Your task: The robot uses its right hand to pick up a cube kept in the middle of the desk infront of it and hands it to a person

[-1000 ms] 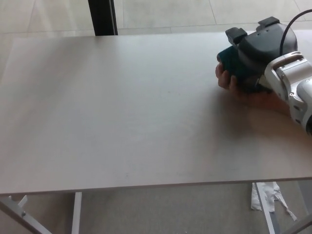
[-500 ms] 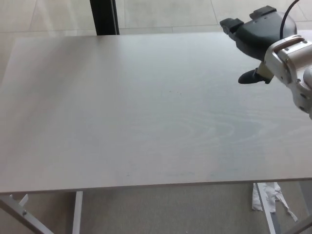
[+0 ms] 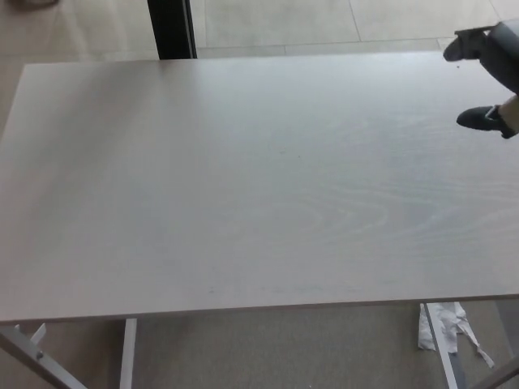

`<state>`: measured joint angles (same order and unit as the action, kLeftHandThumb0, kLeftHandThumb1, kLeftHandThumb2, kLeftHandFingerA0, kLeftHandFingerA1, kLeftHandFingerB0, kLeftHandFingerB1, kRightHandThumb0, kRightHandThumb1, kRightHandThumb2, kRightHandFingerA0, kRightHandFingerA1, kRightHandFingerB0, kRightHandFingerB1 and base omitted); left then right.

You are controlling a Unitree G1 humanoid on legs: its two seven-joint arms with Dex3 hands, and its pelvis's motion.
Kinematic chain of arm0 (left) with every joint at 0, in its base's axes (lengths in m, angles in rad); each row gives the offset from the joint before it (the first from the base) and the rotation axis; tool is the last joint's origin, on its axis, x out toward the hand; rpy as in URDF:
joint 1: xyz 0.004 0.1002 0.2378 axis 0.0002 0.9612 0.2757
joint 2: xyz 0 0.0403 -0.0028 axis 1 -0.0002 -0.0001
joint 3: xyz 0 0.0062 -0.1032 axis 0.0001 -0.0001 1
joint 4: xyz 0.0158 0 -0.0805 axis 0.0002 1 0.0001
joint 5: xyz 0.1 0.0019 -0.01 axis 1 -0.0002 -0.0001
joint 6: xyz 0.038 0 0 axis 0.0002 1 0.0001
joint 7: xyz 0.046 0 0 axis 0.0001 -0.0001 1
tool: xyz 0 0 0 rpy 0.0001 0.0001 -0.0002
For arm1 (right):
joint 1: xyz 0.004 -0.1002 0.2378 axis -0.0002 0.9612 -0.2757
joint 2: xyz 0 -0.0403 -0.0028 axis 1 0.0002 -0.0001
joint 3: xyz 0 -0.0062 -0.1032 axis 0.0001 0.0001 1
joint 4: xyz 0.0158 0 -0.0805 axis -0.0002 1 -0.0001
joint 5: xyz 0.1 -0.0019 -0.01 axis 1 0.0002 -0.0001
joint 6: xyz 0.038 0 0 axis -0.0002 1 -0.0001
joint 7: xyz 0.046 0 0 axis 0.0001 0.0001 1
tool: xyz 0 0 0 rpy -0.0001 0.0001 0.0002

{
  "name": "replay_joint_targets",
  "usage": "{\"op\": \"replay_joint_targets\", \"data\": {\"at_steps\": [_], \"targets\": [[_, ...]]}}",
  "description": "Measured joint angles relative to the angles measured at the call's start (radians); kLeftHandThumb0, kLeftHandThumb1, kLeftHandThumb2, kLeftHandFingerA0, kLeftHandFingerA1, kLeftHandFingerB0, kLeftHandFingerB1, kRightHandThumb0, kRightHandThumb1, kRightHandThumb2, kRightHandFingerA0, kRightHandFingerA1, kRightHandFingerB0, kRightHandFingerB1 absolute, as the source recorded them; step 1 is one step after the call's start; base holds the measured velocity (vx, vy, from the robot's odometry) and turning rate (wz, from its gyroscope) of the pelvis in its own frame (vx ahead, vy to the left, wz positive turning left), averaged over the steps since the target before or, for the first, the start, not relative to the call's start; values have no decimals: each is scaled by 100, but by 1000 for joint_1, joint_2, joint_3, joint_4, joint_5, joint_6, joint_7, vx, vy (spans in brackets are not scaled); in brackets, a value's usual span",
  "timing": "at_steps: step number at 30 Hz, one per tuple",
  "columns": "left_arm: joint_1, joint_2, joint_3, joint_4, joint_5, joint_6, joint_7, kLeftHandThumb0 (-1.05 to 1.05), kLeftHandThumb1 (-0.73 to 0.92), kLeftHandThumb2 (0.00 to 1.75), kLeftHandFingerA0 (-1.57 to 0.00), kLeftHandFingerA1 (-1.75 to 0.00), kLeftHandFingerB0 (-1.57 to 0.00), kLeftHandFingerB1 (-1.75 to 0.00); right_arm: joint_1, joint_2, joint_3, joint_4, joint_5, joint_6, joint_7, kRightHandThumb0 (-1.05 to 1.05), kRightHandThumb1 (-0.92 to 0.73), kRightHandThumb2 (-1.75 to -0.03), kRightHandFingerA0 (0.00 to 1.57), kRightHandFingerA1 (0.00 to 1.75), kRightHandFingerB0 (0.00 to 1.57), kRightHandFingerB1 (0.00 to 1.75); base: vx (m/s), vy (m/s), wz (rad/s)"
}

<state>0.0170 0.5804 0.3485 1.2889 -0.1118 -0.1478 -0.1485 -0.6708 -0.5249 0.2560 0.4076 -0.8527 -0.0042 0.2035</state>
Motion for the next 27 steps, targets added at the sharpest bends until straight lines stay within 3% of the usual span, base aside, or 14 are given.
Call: {"op": "replay_joint_targets", "data": {"at_steps": [6, 8, 9, 10, 11, 15, 16, 18, 19, 20, 21, 22, 26, 27], "targets": [[2, 0, 0, 1, 0, 0, 0, -69, 74, 63, -64, -42, -41, -34, 232, -15, -188, -59, 17, -17, 2, -55, -64, -60, 80, 54, 63, 39, 0, 0, 0], [3, 0, 0, 2, 0, 0, 0, -68, 74, 63, -63, -42, -38, -34, 292, -23, -238, -65, 20, -21, 1, -55, -60, -58, 79, 71, 67, 43, 0, 0, 0], [5, 0, 0, 2, 0, 0, 0, -68, 74, 63, -63, -42, -38, -34, 350, -30, -284, -66, 23, -24, 0, -55, -60, -58, 79, 71, 67, 43, 0, 0, 0], [6, 0, 0, 3, 0, 0, 0, -68, 59, 95, -57, -57, -36, -49, 385, -35, -314, -67, 25, -25, -1, -56, -58, -58, 81, 75, 68, 45, 0, 0, 0], [7, 0, 0, 3, 0, 0, 0, -69, 73, 63, -66, -42, -45, -35, 426, -39, -348, -68, 26, -25, -3, -54, -56, -57, 91, 98, 69, 47, 0, 0, 0], [11, 0, 0, 4, 0, 0, 0, -70, 73, 64, -66, -42, -44, -35, 574, -58, -484, -68, 34, -29, -14, -54, -56, -57, 93, 105, 70, 47, 0, 0, 0], [11, 0, 0, 5, 0, 0, 0, -68, 59, 94, -57, -57, -38, -50, 607, -64, -515, -68, 36, -29, -17, -54, -56, -57, 95, 106, 70, 48, 0, 0, 0], [13, 0, 1, 5, 0, 0, 0, -69, 59, 96, -55, -57, -38, -50, 670, -75, -579, -64, 38, -31, -29, -55, -56, -57, 98, 108, 75, 49, 0, 0, 0], [15, 0, 1, 5, 0, 0, 0, -69, 59, 95, -55, -57, -38, -49, 700, -80, -611, -61, 39, -31, -35, -56, -55, -57, 99, 117, 76, 51, 0, 0, 0], [17, 0, 1, 5, 0, 0, 0, -69, 59, 96, -54, -56, -38, -49, 739, -85, -654, -60, 41, -31, -44, -56, -55, -57, 99, 113, 76, 50, 0, 0, 0], [19, 0, 1, 5, 0, 0, 0, -69, 74, 63, -62, -41, -44, -35, 756, -88, -672, -59, 42, -32, -48, -56, -56, -58, 98, 118, 75, 49, 0, 0, 0], [20, 0, 1, 5, 0, 0, 0, -71, 60, 96, -54, -56, -37, -49, 787, -93, -708, -57, 44, -32, -57, -56, -57, -58, 100, 101, 75, 47, 0, 0, 0], [28, 0, 2, 5, 0, 0, 0, -72, 59, 96, -53, -56, -37, -49, 881, -110, -830, -37, 56, -33, -93, -58, -58, -58, 97, 101, 74, 48, 0, 0, 0], [31, 0, 3, 5, 0, 0, 0, -70, 74, 63, -61, -42, -43, -34, 915, -117, -880, -23, 62, -33, -111, -58, -58, -58, 96, 114, 75, 48, 0, 0, 0]]}}
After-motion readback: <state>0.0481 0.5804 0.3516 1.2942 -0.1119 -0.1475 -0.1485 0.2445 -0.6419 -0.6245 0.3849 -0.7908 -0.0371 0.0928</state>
